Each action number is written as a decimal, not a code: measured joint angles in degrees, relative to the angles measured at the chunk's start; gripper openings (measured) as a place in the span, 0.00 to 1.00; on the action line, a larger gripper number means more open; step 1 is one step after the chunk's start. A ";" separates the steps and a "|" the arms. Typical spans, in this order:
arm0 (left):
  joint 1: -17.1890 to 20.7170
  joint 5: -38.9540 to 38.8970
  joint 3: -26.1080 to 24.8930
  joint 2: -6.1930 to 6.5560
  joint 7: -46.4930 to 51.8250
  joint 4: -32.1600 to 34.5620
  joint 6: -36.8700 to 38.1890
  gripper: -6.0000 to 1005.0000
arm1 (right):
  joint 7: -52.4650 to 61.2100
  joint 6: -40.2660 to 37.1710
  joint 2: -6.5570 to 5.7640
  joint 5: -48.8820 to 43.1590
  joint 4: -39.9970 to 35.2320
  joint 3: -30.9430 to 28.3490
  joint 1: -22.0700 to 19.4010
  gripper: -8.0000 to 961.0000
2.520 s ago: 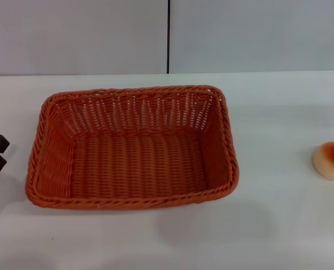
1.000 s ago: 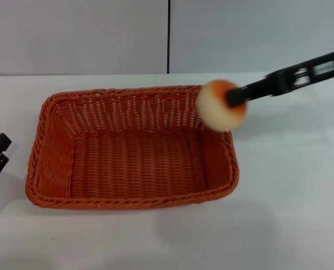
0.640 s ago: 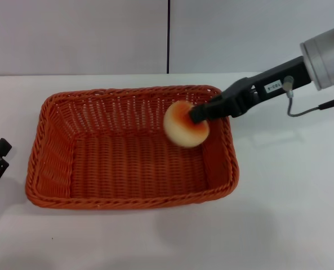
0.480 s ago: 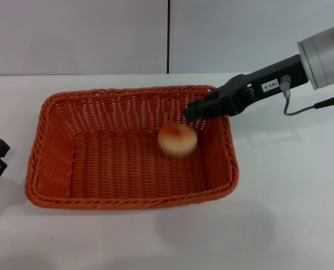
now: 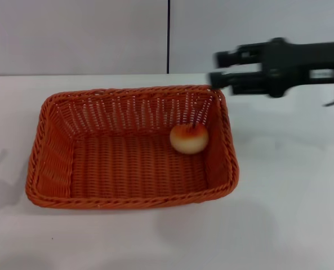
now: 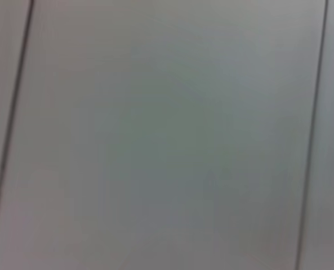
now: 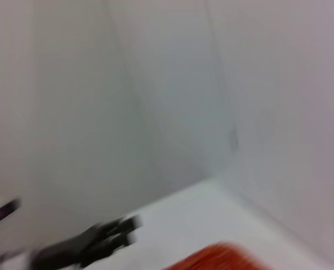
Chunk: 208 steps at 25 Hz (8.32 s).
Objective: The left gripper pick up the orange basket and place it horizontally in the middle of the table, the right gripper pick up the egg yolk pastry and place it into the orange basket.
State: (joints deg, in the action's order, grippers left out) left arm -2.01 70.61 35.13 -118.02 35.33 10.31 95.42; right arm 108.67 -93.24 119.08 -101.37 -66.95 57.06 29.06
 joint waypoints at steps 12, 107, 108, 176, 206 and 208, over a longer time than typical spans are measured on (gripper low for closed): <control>2.67 -0.05 -11.65 0.08 0.14 1.61 3.73 0.61 | -45.20 -2.27 -0.30 38.73 29.17 -14.08 -21.63 0.60; 3.41 0.31 -13.69 -0.28 -1.38 -2.29 2.82 0.61 | -78.43 -0.31 -0.25 39.76 61.76 -35.35 -17.99 0.60; 3.41 0.29 -13.69 -0.28 -1.77 -2.53 2.81 0.61 | -78.43 -0.29 -0.25 39.76 61.76 -35.35 -17.98 0.60; 2.45 0.05 -13.78 -0.19 -2.28 -2.93 2.66 0.61 | -78.44 1.20 -0.16 39.66 62.03 -35.35 -17.53 0.60; 2.45 0.05 -13.78 -0.27 -2.28 -2.93 2.54 0.61 | -78.44 1.85 -0.16 39.67 62.03 -35.35 -17.46 0.60; 2.45 0.05 -13.78 -0.28 -2.28 -2.93 2.48 0.61 | -78.44 1.85 -0.16 39.67 62.03 -35.36 -17.46 0.60</control>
State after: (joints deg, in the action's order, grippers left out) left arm 0.44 70.67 21.36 -118.30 33.05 7.38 97.90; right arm 30.23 -91.39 118.91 -61.70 -4.92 21.71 11.60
